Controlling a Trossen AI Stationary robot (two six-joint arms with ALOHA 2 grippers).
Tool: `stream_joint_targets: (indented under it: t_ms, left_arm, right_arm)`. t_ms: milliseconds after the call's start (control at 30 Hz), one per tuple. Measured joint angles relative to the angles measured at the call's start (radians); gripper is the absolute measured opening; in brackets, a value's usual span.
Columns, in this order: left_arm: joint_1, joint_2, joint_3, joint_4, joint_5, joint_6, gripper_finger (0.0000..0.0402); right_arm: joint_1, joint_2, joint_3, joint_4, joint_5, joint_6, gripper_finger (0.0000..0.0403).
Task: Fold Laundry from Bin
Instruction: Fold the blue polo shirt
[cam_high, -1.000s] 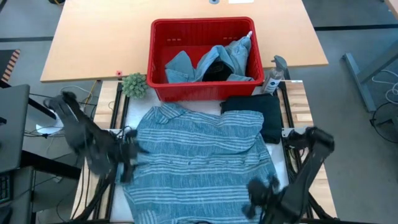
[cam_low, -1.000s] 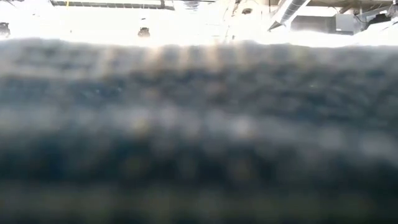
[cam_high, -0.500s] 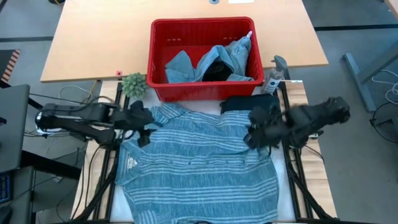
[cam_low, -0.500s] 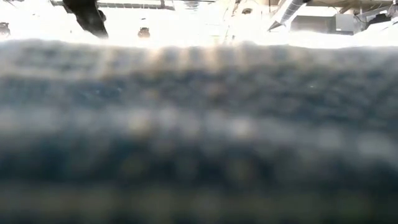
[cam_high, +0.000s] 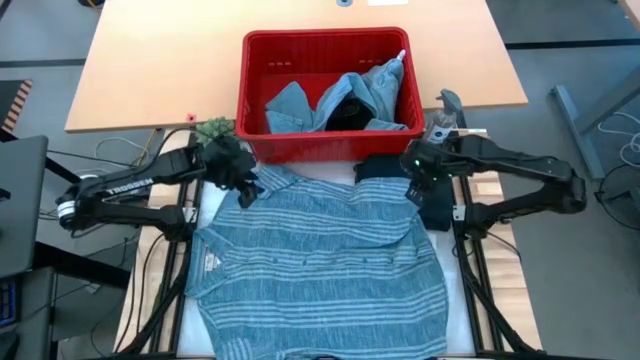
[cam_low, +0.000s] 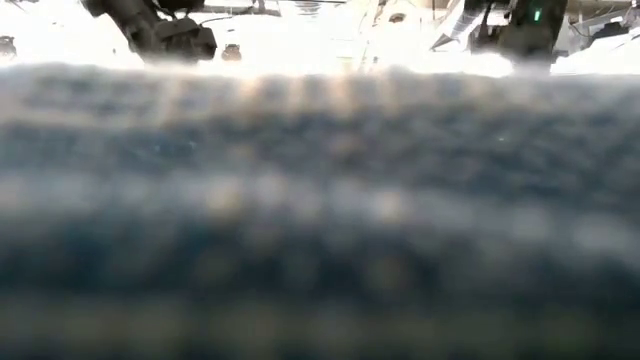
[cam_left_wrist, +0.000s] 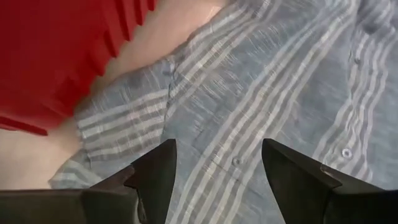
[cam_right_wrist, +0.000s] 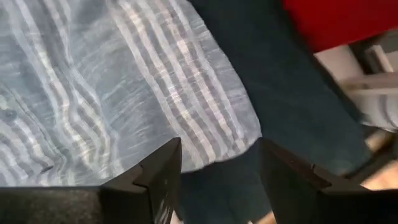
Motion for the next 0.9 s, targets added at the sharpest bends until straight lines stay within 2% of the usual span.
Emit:
stream_joint_targets:
  t_ms: [200,267,367,633,767,900]
  left_arm:
    - [0.093,0.103,0.000,0.030,0.158,0.038,0.0225]
    - [0.105,0.144,0.000,0.034,0.178,0.050,0.0225]
    - [0.121,0.185,0.000,0.062,0.198,0.064,0.0225]
    - [0.149,0.265,0.000,0.057,0.171,0.140,0.0225]
    - [0.147,0.294,0.000,0.019,0.091,0.198,0.0225]
    - [0.148,0.311,0.000,0.009,0.011,0.189,0.0225]
  right_arm:
    - [-0.171,0.041,-0.142,0.206,-0.148,-0.232,0.0232]
    - [-0.207,0.078,-0.161,0.248,-0.192,-0.281,0.0232]
    - [-0.238,0.140,-0.166,0.262,-0.203,-0.361,0.0232]
    - [-0.271,0.279,-0.167,0.263,-0.214,-0.462,0.0232]
    - [-0.269,0.314,-0.167,0.264,-0.214,-0.488,0.0232]
    - [-0.270,0.327,-0.167,0.263,-0.214,-0.494,0.0232]
